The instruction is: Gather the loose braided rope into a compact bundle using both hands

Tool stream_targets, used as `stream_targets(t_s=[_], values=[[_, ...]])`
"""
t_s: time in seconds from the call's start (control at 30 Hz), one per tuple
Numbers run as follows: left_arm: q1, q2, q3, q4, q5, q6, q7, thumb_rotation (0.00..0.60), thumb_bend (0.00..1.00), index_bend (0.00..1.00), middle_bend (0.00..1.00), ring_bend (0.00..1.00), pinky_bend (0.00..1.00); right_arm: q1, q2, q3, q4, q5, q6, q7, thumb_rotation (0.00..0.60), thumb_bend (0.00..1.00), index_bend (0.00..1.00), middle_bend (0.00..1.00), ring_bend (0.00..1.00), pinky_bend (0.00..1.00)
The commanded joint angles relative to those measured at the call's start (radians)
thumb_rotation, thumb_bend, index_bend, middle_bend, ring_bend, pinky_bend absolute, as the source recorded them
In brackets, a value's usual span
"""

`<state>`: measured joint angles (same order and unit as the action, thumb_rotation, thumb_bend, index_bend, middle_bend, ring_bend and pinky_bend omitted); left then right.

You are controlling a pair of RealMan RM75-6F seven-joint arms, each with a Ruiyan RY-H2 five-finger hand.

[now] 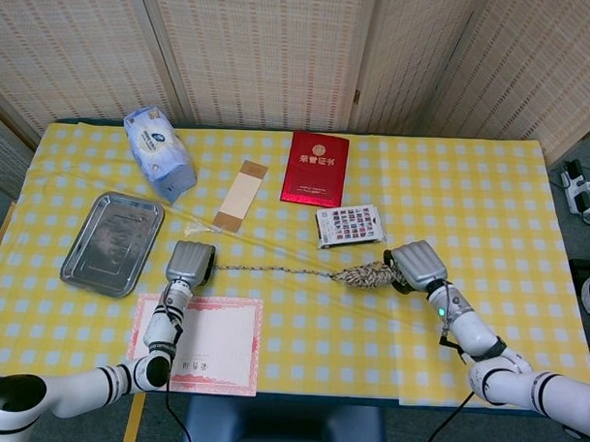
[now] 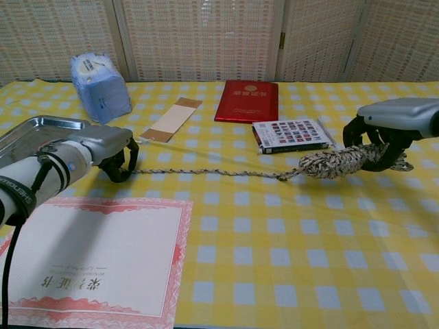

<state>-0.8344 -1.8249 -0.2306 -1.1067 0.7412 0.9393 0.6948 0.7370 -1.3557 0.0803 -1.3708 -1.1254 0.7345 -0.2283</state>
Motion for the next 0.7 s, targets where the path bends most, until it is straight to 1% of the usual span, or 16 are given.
stream_targets(t_s=[0.03, 0.17, 0.4, 0.53, 0.7], values=[[0.004, 0.003, -0.002, -0.004, 0.003, -0.002, -0.014, 0.6, 0.55, 0.63, 0.92, 0.82, 0.85, -0.006, 0.003, 0.001, -0.003, -0.004, 0.008, 0.014, 0.6, 0.66, 0.68, 0.57, 0.6, 0.55], [0.018, 0.03, -0.015, -0.037, 0.02, 0.002, -0.065, 0.6, 0.58, 0.64, 0.92, 0.83, 0.85, -0.024, 0.017, 0.007, -0.02, -0.024, 0.036, 0.051, 0.6, 0.67, 0.69, 0.58, 0.61, 0.56], [0.062, 0.129, -0.033, -0.146, 0.089, 0.023, -0.19, 0.6, 0.59, 0.64, 0.92, 0.83, 0.85, -0.061, 0.05, 0.02, -0.066, -0.089, 0.107, 0.14, 0.6, 0.68, 0.69, 0.58, 0.61, 0.56], [0.089, 0.204, -0.054, -0.242, 0.108, 0.02, -0.273, 0.6, 0.59, 0.64, 0.92, 0.83, 0.85, -0.079, 0.065, 0.032, -0.11, -0.146, 0.147, 0.231, 0.6, 0.68, 0.7, 0.59, 0.61, 0.56], [0.109, 0.283, -0.074, -0.353, 0.129, 0.03, -0.331, 0.6, 0.59, 0.65, 0.92, 0.83, 0.86, -0.084, 0.071, 0.036, -0.163, -0.232, 0.182, 0.339, 0.6, 0.68, 0.7, 0.59, 0.61, 0.57]])
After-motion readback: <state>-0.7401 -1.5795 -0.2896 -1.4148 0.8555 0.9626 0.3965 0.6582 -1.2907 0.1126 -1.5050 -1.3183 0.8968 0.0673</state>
